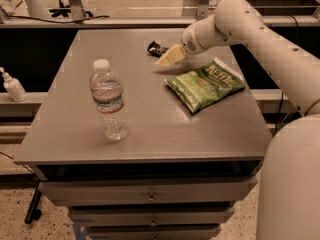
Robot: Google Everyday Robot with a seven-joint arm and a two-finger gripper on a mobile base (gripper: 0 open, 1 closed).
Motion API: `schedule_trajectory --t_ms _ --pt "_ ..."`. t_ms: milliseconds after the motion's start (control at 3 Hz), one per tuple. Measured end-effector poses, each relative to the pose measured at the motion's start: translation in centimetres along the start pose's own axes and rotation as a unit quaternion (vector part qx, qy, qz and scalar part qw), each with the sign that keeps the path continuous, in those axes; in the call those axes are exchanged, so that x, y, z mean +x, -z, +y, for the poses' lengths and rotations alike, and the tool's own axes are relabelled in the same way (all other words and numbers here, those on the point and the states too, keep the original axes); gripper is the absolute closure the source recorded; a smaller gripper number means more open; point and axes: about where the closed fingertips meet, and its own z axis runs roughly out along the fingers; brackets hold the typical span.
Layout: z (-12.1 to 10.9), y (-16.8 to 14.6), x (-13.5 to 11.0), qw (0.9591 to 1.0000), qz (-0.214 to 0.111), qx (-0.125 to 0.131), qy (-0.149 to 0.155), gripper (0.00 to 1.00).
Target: Move rxbar chocolate near water bottle
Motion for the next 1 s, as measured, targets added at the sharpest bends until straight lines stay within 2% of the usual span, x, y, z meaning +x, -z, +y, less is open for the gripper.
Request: schedule_trajectory --t_ms 333,1000 --pt "-0.02 -0.58 0.6 1.0 0.001 -0.003 -0.006 0.15" --pt "-0.05 -0.97 1.3 0.9998 0.002 -0.004 -0.017 0.62"
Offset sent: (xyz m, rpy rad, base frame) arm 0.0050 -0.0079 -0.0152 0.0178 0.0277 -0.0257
